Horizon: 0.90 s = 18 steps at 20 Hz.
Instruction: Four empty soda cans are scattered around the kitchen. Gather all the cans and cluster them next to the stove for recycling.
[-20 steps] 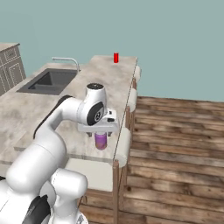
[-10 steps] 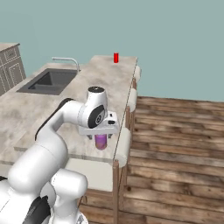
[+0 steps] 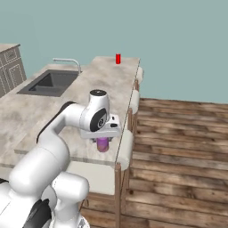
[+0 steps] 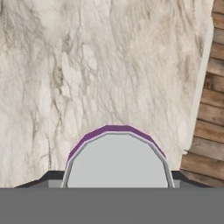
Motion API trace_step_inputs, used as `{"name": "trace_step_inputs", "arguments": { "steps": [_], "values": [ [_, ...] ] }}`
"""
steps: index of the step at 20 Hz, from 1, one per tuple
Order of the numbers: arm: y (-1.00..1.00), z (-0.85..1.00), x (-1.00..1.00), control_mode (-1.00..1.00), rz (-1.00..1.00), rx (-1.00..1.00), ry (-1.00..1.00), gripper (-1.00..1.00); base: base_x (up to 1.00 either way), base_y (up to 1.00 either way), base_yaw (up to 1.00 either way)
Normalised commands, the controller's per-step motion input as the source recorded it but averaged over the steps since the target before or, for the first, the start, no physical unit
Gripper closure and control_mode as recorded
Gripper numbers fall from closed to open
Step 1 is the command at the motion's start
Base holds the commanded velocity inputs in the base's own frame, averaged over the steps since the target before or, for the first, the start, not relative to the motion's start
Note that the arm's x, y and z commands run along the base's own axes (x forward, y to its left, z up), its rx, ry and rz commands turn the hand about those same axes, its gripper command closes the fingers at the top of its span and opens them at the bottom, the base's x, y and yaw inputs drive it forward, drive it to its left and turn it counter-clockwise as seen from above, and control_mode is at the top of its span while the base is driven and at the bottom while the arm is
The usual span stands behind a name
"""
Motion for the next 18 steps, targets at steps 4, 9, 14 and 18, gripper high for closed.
{"name": "trace_step_inputs", "arguments": {
  "steps": [4, 9, 14, 18],
  "values": [
    [0.00, 0.00, 0.00, -1.00, 0.00, 0.00, 0.00, 1.00, 0.00, 0.00, 0.00],
    [0.00, 0.09, 0.00, -1.00, 0.00, 0.00, 0.00, 1.00, 0.00, 0.00, 0.00],
    [0.00, 0.73, 0.00, -1.00, -0.01, 0.00, 0.00, 1.00, 0.00, 0.00, 0.00],
    [0.00, 0.97, -0.12, -1.00, -0.02, 0.00, 0.00, 1.00, 0.00, 0.00, 0.00]
  ]
}}
